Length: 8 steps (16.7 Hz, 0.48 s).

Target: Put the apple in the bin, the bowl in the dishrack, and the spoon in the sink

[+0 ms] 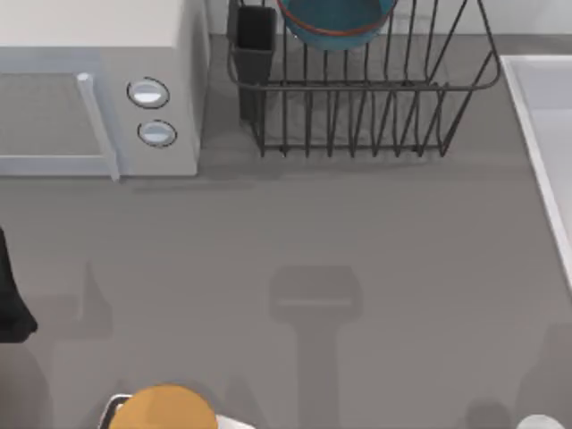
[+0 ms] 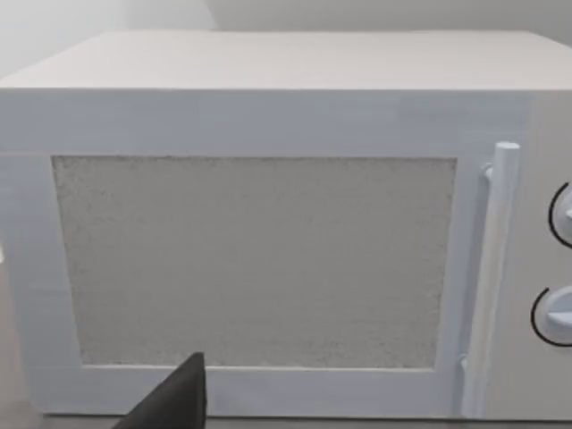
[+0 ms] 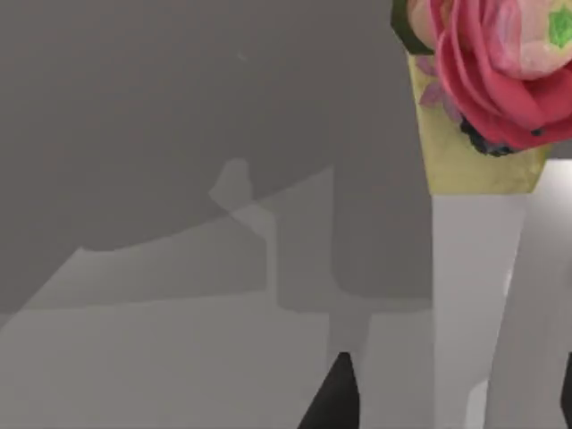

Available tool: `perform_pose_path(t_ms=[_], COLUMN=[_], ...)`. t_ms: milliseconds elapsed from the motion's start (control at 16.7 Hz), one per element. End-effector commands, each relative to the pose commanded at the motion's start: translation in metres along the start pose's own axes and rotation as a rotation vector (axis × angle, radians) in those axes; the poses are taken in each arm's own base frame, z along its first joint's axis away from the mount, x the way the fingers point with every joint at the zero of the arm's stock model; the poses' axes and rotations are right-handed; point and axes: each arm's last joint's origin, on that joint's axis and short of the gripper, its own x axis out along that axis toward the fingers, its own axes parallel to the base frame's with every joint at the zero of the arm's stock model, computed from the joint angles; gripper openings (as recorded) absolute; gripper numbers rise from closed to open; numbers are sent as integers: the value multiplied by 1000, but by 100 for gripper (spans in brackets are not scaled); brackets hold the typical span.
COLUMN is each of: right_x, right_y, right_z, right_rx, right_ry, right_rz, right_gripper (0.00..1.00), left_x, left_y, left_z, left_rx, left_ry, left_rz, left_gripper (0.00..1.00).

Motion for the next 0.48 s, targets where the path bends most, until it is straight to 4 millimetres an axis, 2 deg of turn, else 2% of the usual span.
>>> perform_pose_path(t_ms=[300, 480], right_x=[-55, -74], right_y=[4, 6], right_z=[-1, -2], right_rx=[6, 13], right_ry=[10, 2], right_rz=[28, 5], right_gripper=[0, 0], left_x=[0, 0], left_y=[0, 0], left_z=[0, 0], left_rx=[0, 0], left_ry=[0, 0], left_rz=[0, 0], left_gripper=[100, 100])
